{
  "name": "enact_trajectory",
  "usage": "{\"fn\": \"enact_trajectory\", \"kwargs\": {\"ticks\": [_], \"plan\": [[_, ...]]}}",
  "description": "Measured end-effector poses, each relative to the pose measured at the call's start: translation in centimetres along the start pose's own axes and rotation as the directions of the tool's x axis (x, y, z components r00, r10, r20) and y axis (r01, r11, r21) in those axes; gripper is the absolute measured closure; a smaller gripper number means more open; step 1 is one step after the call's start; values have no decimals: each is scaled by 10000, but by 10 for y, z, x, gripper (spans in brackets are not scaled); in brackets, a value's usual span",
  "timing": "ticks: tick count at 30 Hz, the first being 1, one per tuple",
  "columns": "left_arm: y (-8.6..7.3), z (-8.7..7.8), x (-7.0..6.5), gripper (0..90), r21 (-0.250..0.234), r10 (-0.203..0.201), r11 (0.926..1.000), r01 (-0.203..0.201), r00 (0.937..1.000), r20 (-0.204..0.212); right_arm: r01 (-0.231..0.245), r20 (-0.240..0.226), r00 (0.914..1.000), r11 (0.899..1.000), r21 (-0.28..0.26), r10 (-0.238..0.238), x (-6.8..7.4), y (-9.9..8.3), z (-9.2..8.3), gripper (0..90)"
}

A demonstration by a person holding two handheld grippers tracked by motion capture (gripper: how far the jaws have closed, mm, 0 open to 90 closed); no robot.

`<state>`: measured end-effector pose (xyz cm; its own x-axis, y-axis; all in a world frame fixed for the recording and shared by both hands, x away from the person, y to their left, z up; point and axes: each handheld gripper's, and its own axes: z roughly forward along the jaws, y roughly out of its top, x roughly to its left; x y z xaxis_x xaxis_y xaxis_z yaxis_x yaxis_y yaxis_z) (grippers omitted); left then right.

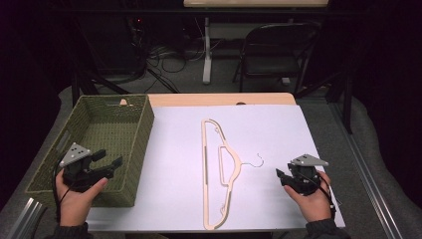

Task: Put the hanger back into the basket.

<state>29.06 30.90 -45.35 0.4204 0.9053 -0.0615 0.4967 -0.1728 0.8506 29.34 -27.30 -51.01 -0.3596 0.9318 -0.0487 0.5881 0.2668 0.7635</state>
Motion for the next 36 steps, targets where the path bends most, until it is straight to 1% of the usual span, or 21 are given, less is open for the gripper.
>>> {"fn": "enact_trajectory", "kwargs": {"ticks": [1, 3, 4, 6, 7, 8, 9, 11, 14, 16, 17, 18, 19, 23, 25, 26, 28, 29, 33, 34, 36], "plan": [[1, 1, 0, 318, -61, 10, 10000, -10, 10000, 3, -68, -165, 9998, 9997, 233, 72, -3, 3, 1, 515], [1, 0, 0, 318, -119, -19, 9999, 19, 10000, 46, -63, -171, 9998, 9997, 243, 67, -2, 5, 2, 516], [1, -1, 0, 318, -140, -24, 9999, 25, 9999, 106, -17, -250, 9997, 10000, 60, 19, -1, 6, 3, 522], [2, -3, -1, 318, -230, -35, 9997, 38, 9999, 140, 26, -672, 9977, 9998, 206, -12, 5, 12, 2, 553], [2, -4, -1, 318, -235, 19, 9997, -16, 9999, 135, 26, -672, 9977, 9998, 206, -12, 5, 12, 2, 553], [2, -5, -1, 318, -230, 53, 9997, -50, 9999, 142, 106, -983, 9951, 9993, 368, -69, 8, 15, 3, 542], [2, -6, -1, 318, -242, 73, 9997, -69, 9998, 163, 106, -983, 9951, 9993, 368, -69, 8, 15, 3, 542], [2, -6, -1, 318, -228, 89, 9997, -84, 9998, 197, 172, -731, 9972, 9989, 445, -140, 10, 19, 5, 506], [4, -6, 1, 318, -296, 24, 9996, -18, 9998, 203, 72, -738, 9973, 9969, 788, -14, 10, 25, 8, 481], [5, -5, 2, 318, -312, 34, 9995, -27, 9997, 231, 191, -667, 9977, 9946, 1019, -123, 10, 29, 9, 464], [6, -4, 2, 318, -311, 13, 9995, -6, 9997, 235, 407, -726, 9968, 9916, 1232, -319, 9, 34, 11, 465], [6, -4, 2, 318, -282, 28, 9996, -21, 9997, 236, 407, -726, 9968, 9916, 1232, -319, 9, 34, 11, 465], [6, -3, 2, 318, -283, 24, 9996, -17, 9997, 252, 433, -818, 9961, 9885, 1447, -317, 9, 39, 11, 454], [6, -3, 0, 318, -234, 34, 9997, -27, 9995, 308, 428, -978, 9948, 9869, 1557, -277, 9, 48, 11, 446], [6, -5, -1, 318, -248, 77, 9997, -68, 9994, 339, 541, -1088, 9934, 9831, 1748, -354, 10, 55, 12, 445], [6, -6, -1, 318, -275, 42, 9996, -32, 9994, 351, 630, -1207, 9919, 9783, 1975, -395, 11, 63, 14, 448], [5, -7, -2, 320, -292, -34, 9996, 45, 9993, 379, 651, -1230, 9916, 9760, 2080, -399, 13, 67, 14, 451], [5, -7, -2, 324, -288, -24, 9996, 35, 9992, 398, 810, -1291, 9903, 9700, 2292, -522, 15, 75, 17, 454], [5, -8, -5, 326, -275, 38, 9996, -25, 9989, 470, 1072, -1248, 9891, 9635, 2452, -782, 18, 85, 21, 457], [5, -8, -5, 327, -268, 69, 9996, -57, 9989, 456, 1094, -1251, 9890, 9586, 2629, -786, 19, 88, 21, 457], [5, -8, -6, 327, -247, 122, 9996, -110, 9989, 459, 1096, -1338, 9881, 9563, 2711, -753, 21, 94, 24, 457]]}}
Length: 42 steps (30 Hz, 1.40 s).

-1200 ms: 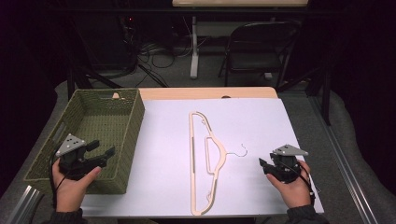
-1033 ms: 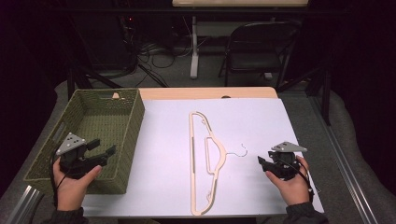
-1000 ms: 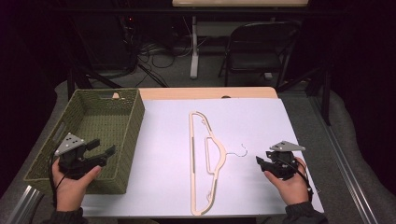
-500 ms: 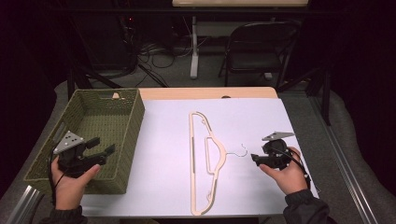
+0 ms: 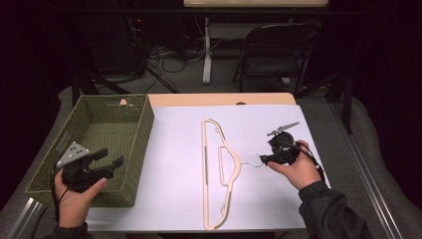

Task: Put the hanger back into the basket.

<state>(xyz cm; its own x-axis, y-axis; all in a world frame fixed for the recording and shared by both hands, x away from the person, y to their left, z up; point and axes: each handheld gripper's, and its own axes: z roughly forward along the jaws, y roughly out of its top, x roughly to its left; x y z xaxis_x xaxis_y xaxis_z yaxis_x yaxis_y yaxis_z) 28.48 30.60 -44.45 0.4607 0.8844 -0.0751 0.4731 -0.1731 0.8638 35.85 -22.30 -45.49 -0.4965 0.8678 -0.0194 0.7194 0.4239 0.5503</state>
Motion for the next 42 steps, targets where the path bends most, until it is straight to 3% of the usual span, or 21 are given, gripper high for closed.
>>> {"fn": "enact_trajectory", "kwargs": {"ticks": [4, 7, 9, 10, 12, 15, 16, 17, 20, 21, 28, 30, 31, 32, 34, 35, 36, 37, 40, 41, 42], "plan": [[1, -1, 1, 327, -13, -6, 10000, 6, 10000, -61, 223, 54, 9997, 9986, 473, -225, 2, 12, 0, 456], [1, -1, 2, 328, -58, -60, 10000, 59, 9999, -81, 340, -225, 9992, 9956, 874, -321, 5, 20, 1, 479], [1, -1, 3, 329, -44, -41, 10000, 40, 9999, -130, 363, -305, 9990, 9963, 776, -341, 7, 24, 5, 501], [1, -1, 3, 329, -48, -42, 10000, 42, 9999, -142, 463, -384, 9984, 9917, 1203, -420, 7, 28, 4, 507], [1, 0, 2, 329, -32, -26, 10000, 25, 9999, -119, 363, -612, 9977, 9908, 1302, -285, 9, 32, 8, 508], [0, 0, 2, 329, 10, -26, 10000, 26, 9999, -124, 611, -485, 9974, 9808, 1851, -529, 12, 41, 13, 513], [0, 0, 1, 329, 13, -23, 10000, 23, 9999, -122, 510, -416, 9981, 9844, 1681, -446, 14, 43, 17, 518], [0, 0, 1, 329, -10, -27, 10000, 27, 9999, -109, 570, -507, 9976, 9785, 1983, -478, 15, 47, 19, 519], [0, -1, 1, 329, -50, -43, 10000, 43, 9999, -114, 524, -664, 9969, 9841, 1696, -416, 24, 53, 31, 528], [-1, -1, 1, 329, -42, -59, 10000, 59, 9999, -113, 757, -853, 9946, 9744, 2119, -588, 31, 59, 37, 527], [-2, -4, 3, 329, -37, -104, 9999, 103, 9998, -184, 1198, -1094, 9891, 9714, 2050, -989, 56, 73, 55, 532], [-2, -5, 3, 329, -85, -126, 9999, 124, 9997, -216, 1105, -1197, 9888, 9764, 1854, -891, 64, 77, 61, 532], [-2, -6, 3, 329, -83, -145, 9999, 143, 9997, -198, 1252, -1267, 9868, 9718, 1999, -1011, 66, 81, 63, 531], [-2, -7, 3, 329, -83, -120, 9999, 118, 9997, -218, 1135, -1281, 9876, 9774, 1786, -912, 71, 82, 66, 531], [-3, -7, 3, 329, -103, -136, 9999, 134, 9997, -219, 1302, -1432, 9843, 9717, 1968, -1029, 75, 86, 68, 527], [-3, -7, 3, 329, -90, -142, 9999, 140, 9997, -220, 910, -1375, 9883, 9787, 1838, -661, 81, 86, 73, 522], [-4, -7, 4, 329, -92, -151, 9998, 149, 9996, -227, 910, -1375, 9883, 9787, 1838, -661, 81, 86, 73, 522], [-4, -7, 4, 329, -83, -156, 9998, 154, 9996, -236, 1285, -1407, 9850, 9682, 2147, -995, 80, 89, 73, 520], [-4, -8, 4, 329, -61, -127, 9999, 126, 9996, -242, 998, -1367, 9883, 9655, 2404, -681, 84, 88, 78, 536], [-4, -8, 4, 329, -63, -133, 9999, 132, 9996, -250, 1303, -1450, 9844, 9668, 2198, -998, 82, 87, 82, 538], [-4, -8, 4, 329, -66, -133, 9999, 131, 9996, -252, 1384, -1468, 9838, 9555, 2604, -1025, 82, 88, 82, 538]]}}
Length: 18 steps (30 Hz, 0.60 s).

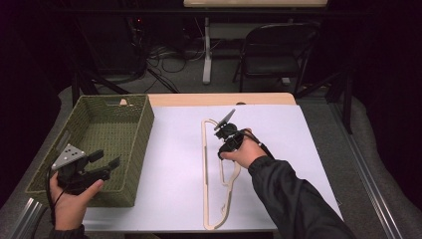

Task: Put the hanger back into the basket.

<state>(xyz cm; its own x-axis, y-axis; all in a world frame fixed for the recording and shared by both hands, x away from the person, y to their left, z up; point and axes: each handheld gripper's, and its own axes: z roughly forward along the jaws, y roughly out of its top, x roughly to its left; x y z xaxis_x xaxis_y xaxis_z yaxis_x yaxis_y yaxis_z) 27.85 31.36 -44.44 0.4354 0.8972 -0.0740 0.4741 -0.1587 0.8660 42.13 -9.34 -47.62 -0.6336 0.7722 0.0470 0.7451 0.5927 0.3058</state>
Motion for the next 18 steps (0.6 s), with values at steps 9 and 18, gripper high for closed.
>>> {"fn": "enact_trajectory", "kwargs": {"ticks": [9, 18], "plan": [[0, 1, 1, 329, 41, -26, 10000, 26, 10000, -22, -310, -233, 9992, 9971, 695, 327, 6, 4, 19, 549], [-1, 1, 2, 329, 47, -53, 10000, 53, 10000, -25, -348, -227, 9990, 9902, 1353, 382, 6, 7, 35, 557]]}}
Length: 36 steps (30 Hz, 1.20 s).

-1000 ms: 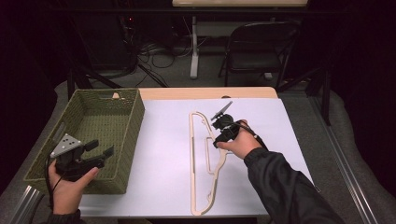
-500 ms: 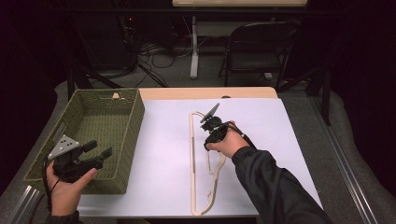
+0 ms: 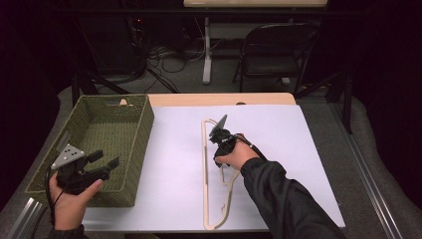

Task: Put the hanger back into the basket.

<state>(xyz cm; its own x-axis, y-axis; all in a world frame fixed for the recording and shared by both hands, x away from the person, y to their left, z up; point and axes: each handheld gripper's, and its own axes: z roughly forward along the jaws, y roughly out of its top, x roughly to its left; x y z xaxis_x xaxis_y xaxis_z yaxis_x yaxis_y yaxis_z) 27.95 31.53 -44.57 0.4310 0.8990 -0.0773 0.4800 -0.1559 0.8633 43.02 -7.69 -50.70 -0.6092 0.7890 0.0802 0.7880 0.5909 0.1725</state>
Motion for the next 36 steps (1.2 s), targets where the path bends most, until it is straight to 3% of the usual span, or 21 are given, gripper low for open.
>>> {"fn": "enact_trajectory", "kwargs": {"ticks": [4, 5, 6, 7, 9, 17, 25, 28, 30, 36], "plan": [[0, 0, 0, 329, -9, -7, 10000, 7, 10000, -4, -42, -101, 9999, 10000, 15, 42, 1, 1, 6, 564], [0, 0, 0, 329, -25, -18, 10000, 18, 10000, -10, 9, -98, 10000, 9996, 275, -7, 2, 3, 7, 571], [0, -1, 1, 329, -40, -28, 10000, 28, 10000, -16, -245, -125, 9996, 9997, 34, 245, 4, 2, 10, 577], [0, -1, 1, 329, -49, -48, 10000, 48, 10000, -23, -8, -116, 9999, 9995, 329, 12, 3, 3, 9, 577], [0, -1, 1, 329, -44, -56, 10000, 55, 10000, -45, 29, -141, 9999, 9992, 400, -24, 3, 4, 11, 594], [0, -1, 2, 329, -27, -68, 10000, 68, 10000, -36, -198, -197, 9996, 9992, 337, 205, 2, 5, 16, 609], [0, -1, 2, 329, -25, -81, 10000, 81, 10000, -46, -62, -145, 9999, 9984, 557, 70, 2, 6, 16, 623], [0, -1, 2, 329, -33, -66, 10000, 66, 10000, -60, -198, -182, 9996, 9989, 415, 206, 4, 5, 19, 633], [0, -1, 2, 329, -34, -64, 10000, 63, 10000, -67, -32, -57, 10000, 9981, 618, 36, 4, 6, 19, 650], [0, 0, 1, 329, -16, -53, 10000, 53, 10000, -62, -242, 46, 9997, 9972, 714, 239, 3, 6, 19, 692]]}}
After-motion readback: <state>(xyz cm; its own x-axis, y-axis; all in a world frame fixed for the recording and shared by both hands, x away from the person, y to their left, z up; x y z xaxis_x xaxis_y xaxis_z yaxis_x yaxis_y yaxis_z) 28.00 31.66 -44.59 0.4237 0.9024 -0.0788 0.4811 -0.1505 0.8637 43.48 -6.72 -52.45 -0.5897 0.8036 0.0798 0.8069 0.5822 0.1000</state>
